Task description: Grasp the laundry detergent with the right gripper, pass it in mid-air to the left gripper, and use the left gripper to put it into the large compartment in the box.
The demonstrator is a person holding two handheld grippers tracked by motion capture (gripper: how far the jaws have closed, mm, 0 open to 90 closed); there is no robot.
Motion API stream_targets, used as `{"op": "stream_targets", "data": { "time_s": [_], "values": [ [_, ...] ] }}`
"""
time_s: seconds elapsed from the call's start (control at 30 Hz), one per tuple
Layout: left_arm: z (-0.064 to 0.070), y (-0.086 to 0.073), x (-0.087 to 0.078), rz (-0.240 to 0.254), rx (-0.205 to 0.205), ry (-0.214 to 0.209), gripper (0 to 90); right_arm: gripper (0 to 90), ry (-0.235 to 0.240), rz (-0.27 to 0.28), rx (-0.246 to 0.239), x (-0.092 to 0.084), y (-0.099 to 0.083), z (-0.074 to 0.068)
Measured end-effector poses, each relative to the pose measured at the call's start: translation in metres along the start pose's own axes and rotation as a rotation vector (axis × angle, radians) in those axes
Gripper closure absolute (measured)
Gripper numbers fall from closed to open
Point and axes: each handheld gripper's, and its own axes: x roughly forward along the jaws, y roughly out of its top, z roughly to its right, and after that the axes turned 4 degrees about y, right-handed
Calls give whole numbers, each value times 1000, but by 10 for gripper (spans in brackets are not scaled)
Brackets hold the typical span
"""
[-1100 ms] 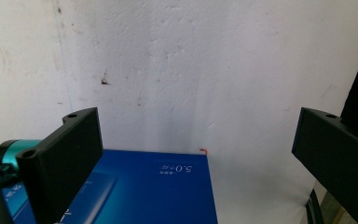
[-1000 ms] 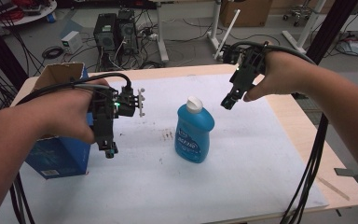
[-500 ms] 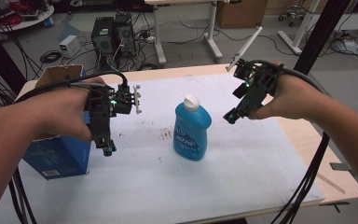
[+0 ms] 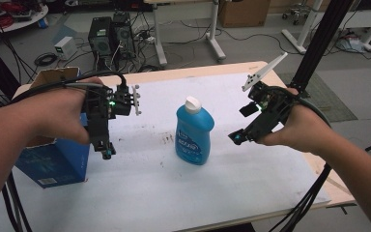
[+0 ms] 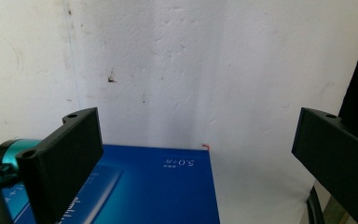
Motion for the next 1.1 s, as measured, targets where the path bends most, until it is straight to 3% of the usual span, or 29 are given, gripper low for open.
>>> {"op": "stream_targets", "data": {
  "time_s": [0.07,0.2,0.5,0.83,1.1],
  "values": [
    [1,1,-1,-2,5,1,17,15,-5,61,16,6,-11,-6],
    [2,1,-2,0,3,5,17,15,-9,121,36,14,-19,-12],
    [2,1,-3,3,5,5,17,14,12,187,64,42,-30,-23],
    [2,0,-1,-2,9,9,17,14,21,292,130,68,-38,-22],
    [1,3,-1,2,16,7,17,15,27,330,136,81,-34,-21]
  ]
}}
